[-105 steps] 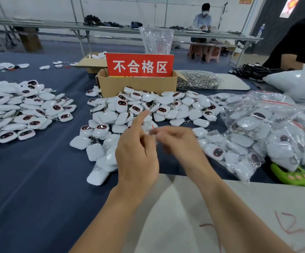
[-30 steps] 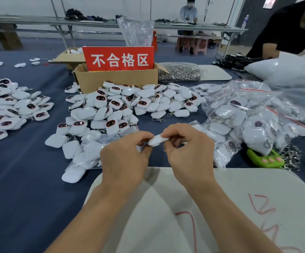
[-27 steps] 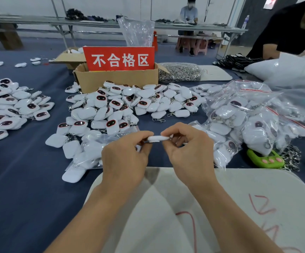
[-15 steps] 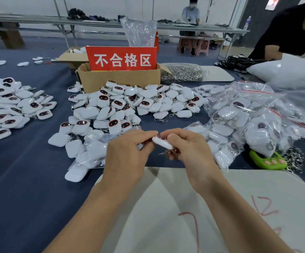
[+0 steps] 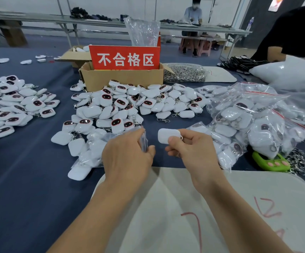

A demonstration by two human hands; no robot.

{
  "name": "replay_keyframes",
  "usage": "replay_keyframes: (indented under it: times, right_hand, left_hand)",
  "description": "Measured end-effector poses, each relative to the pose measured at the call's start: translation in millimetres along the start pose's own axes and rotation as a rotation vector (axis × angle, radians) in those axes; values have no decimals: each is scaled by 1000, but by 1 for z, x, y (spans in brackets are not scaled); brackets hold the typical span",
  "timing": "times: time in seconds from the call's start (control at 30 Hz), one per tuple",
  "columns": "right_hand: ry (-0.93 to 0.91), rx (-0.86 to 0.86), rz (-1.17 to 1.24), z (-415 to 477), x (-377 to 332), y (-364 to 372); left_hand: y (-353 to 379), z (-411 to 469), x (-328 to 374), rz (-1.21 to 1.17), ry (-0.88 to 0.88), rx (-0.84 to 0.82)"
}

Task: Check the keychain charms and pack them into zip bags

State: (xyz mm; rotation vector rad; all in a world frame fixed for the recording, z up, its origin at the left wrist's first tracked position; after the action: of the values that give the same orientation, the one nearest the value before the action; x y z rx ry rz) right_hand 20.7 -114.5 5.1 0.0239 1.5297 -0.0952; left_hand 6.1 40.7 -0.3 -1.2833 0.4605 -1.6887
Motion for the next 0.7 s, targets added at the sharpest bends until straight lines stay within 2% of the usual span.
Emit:
replay_keyframes:
  times: [0.1, 0.2, 0.27, 0.4, 0.47, 0.6, 0.67, 0.7]
  right_hand:
    - [-21, 60, -19, 0, 5, 3]
    - [-41, 65, -45, 2, 11, 12]
    - [-57, -6, -61, 4, 10, 24]
    - [-55, -263, -52, 8, 4, 48]
    - [-111, -297, -205, 12, 3, 56]
    - [-315, -322, -910, 27, -12, 77]
    - [-397, -382, -1003, 32, -19, 84]
    - [-390, -385, -869, 33, -22, 84]
  left_hand:
    - [-5, 0, 3, 4, -53, -35]
    - [-9, -2, 6, -128, -4, 16]
    - [-12, -3, 9, -179, 50, 34]
    - [-14, -2, 8, -284, 121, 82]
    - [-13, -1, 7, -327, 160, 114]
    - [-17, 0, 4, -437, 168, 222]
    - [-21, 3, 0, -471, 134, 313]
    - [-23, 4, -2, -479, 106, 365]
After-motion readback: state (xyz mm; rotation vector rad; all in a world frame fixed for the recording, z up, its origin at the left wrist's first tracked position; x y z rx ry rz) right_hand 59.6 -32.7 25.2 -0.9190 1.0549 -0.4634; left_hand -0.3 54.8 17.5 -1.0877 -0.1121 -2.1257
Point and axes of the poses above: each hand's wrist, its own z-axis towards the middle knuckle, its own y-axis out of the palm, x = y × z, the point moved 1 cm from there along z, towards the middle knuckle
